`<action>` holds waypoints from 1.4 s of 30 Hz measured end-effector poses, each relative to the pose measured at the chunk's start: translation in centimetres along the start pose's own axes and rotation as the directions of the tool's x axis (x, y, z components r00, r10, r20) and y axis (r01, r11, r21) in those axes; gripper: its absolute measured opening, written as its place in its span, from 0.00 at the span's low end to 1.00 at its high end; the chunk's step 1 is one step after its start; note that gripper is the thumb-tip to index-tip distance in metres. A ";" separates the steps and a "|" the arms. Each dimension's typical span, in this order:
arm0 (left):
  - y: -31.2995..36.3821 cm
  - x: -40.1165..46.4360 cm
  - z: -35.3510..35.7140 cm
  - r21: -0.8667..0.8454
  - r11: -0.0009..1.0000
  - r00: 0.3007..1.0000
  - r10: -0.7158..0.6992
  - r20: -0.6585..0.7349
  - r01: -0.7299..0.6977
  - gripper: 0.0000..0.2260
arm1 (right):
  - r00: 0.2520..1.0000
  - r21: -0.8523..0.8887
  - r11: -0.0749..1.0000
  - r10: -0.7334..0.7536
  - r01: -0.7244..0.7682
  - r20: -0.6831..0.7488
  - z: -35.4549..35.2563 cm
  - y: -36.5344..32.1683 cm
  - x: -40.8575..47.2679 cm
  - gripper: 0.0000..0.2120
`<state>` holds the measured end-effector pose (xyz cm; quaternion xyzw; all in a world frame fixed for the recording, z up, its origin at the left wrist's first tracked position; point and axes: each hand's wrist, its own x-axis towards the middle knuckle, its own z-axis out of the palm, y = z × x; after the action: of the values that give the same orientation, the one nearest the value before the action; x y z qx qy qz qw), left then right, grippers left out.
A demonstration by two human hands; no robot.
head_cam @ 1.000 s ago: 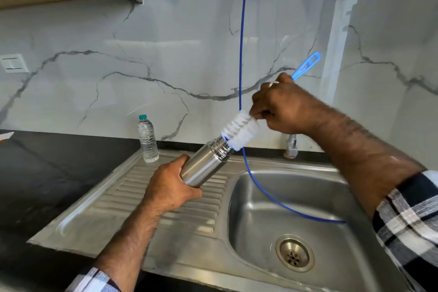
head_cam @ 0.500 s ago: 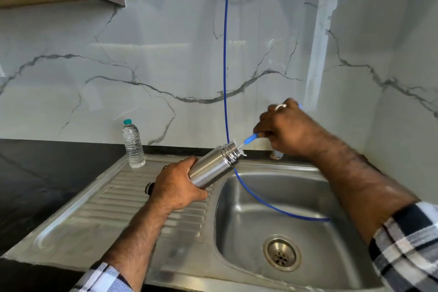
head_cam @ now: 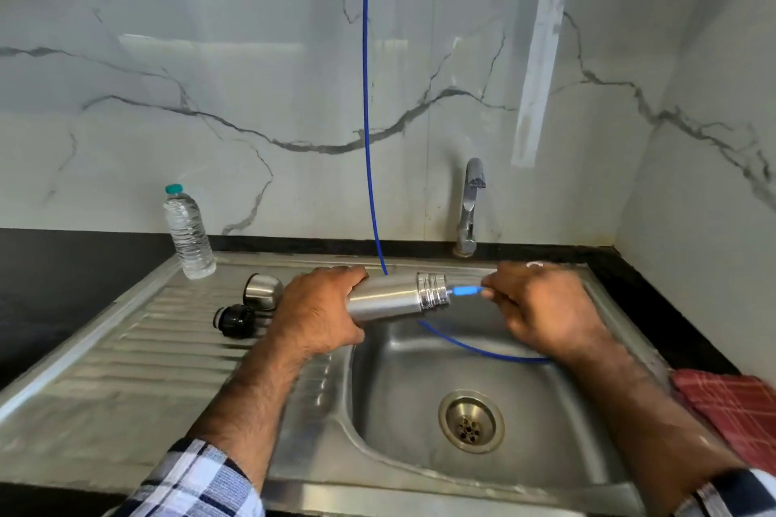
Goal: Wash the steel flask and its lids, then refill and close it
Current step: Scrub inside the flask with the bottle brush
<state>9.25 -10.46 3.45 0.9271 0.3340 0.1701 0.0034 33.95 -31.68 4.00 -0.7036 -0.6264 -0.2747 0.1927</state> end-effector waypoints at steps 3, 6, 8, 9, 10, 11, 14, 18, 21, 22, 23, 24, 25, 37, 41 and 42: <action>0.3 0.3 0.5 0.098 0.993 0.998 0.064 0.022 -0.066 0.32 | 0.987 -0.030 0.994 0.112 -0.110 0.114 0.2 -0.1 -0.3 0.14; 0.6 0.4 1.0 0.170 0.979 0.994 0.108 0.026 -0.111 0.31 | 0.794 0.178 0.859 0.341 -0.481 0.503 0.5 0.3 0.7 0.18; 0.7 0.4 1.4 0.198 0.971 0.991 0.132 0.031 -0.136 0.30 | 0.746 0.196 0.814 0.366 -0.546 0.557 1.1 0.4 0.4 0.18; 0.7 0.4 1.4 0.177 0.976 0.992 0.123 0.022 -0.125 0.30 | 0.819 0.142 0.876 0.357 -0.460 0.450 1.6 0.7 0.0 0.17; 0.8 0.2 1.2 0.153 0.983 0.995 0.101 0.009 -0.101 0.30 | 0.913 0.052 0.941 0.309 -0.333 0.267 2.1 1.1 -0.4 0.16; 0.8 0.2 1.1 0.121 0.990 0.997 0.073 -0.003 -0.072 0.30 | 0.972 -0.037 0.977 0.213 -0.211 0.101 2.2 1.3 -0.6 0.14; 0.7 0.0 0.6 0.024 1.000 0.999 0.017 -0.033 -0.016 0.34 | 0.990 -0.115 0.993 0.017 -0.033 -0.142 2.0 1.4 -0.1 0.12; 0.2 -0.4 0.5 0.037 0.999 0.999 0.031 -0.014 -0.030 0.34 | 0.994 -0.157 0.982 0.093 -0.101 -0.055 1.7 0.3 0.0 0.19; 0.1 -0.7 0.5 0.118 0.991 0.998 0.060 0.013 -0.061 0.32 | 0.914 -0.044 0.970 0.242 -0.240 0.326 1.5 0.0 0.5 0.24; 0.2 -0.6 0.5 0.145 0.987 0.997 0.070 0.017 -0.072 0.32 | 0.855 -0.033 0.949 0.297 -0.313 0.425 1.5 -0.3 0.5 0.24; 0.2 -0.6 0.5 0.157 0.985 0.997 0.073 0.017 -0.075 0.31 | 0.844 -0.041 0.940 0.323 -0.338 0.429 1.7 -0.7 0.4 0.23; 0.3 -0.5 0.5 0.149 0.986 0.998 0.067 0.015 -0.068 0.31 | 0.884 -0.067 0.947 0.318 -0.314 0.344 2.2 -0.9 0.1 0.22; 0.2 -0.4 0.5 0.129 0.991 0.999 0.047 0.010 -0.048 0.32 | 0.933 -0.103 0.956 0.290 -0.274 0.213 2.8 -1.0 -0.2 0.21; -1.1 -0.7 0.1 0.159 0.986 0.997 0.050 -0.050 -0.042 0.30 | 0.785 0.129 0.870 0.354 -0.476 0.509 2.5 -1.8 1.1 0.25; -0.2 -0.6 -0.1 0.105 0.994 1.000 0.015 -0.015 -0.013 0.32 | 0.953 -0.030 0.971 0.238 -0.236 0.187 3.2 -0.8 -0.1 0.16; -0.2 -0.6 -0.2 0.083 0.997 1.000 -0.003 -0.016 0.005 0.33 | 0.981 -0.057 0.984 0.175 -0.171 0.081 3.4 -0.5 -0.2 0.14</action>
<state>8.66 -10.73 3.40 0.9244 0.3426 0.1633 -0.0372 33.92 -29.68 1.19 -0.7711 -0.5636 -0.2418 0.1713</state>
